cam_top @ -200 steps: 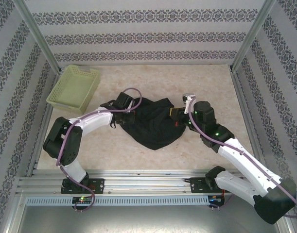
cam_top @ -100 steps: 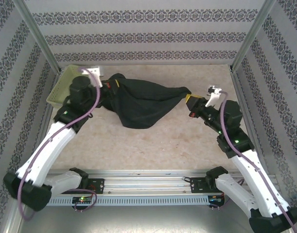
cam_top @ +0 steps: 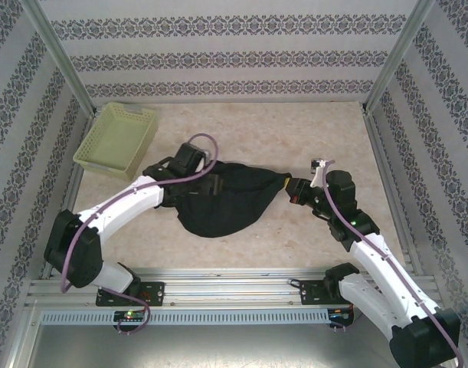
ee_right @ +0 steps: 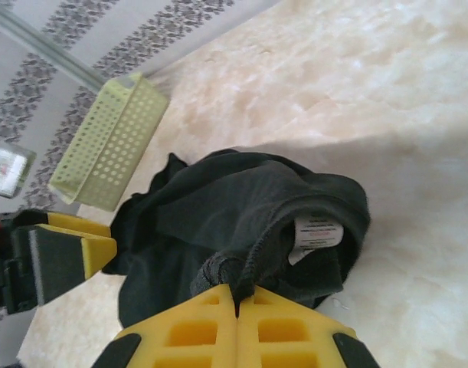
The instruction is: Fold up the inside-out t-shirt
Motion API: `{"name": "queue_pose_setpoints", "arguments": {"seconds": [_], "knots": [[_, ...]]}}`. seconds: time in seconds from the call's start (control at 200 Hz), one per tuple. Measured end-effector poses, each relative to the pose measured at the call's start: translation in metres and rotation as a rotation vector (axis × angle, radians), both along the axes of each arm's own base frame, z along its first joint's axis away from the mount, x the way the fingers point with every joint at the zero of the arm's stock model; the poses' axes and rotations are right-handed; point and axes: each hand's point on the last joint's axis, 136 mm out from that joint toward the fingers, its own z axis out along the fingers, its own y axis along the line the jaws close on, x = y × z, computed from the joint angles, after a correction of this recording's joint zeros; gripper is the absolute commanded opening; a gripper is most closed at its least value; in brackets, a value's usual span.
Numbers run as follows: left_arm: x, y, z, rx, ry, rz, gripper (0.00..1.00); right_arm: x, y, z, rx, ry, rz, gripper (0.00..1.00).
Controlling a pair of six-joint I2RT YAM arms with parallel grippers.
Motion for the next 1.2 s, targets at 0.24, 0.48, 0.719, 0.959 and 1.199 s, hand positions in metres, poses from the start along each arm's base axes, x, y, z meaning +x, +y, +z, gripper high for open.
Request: {"name": "queue_pose_setpoints", "arguments": {"seconds": [0.24, 0.48, 0.719, 0.959, 1.199], "knots": [[-0.012, -0.055, -0.003, 0.047, -0.022, -0.126, 0.63, -0.014, 0.023, 0.013, 0.006, -0.063, 0.107, 0.00], [0.001, -0.064, -0.062, 0.118, 0.101, -0.102, 0.46, -0.029, 0.030, 0.033, 0.011, -0.152, 0.160, 0.00], [0.037, -0.057, -0.074, 0.058, 0.132, 0.003, 0.52, -0.039, 0.028, 0.033, 0.011, -0.179, 0.173, 0.00], [0.073, -0.049, -0.074, 0.010, 0.103, 0.085, 0.62, -0.046, 0.029, 0.004, -0.012, -0.117, 0.187, 0.00], [0.077, -0.050, -0.084, 0.015, 0.111, 0.102, 0.63, -0.049, 0.030, -0.005, -0.021, -0.103, 0.191, 0.00]]}}
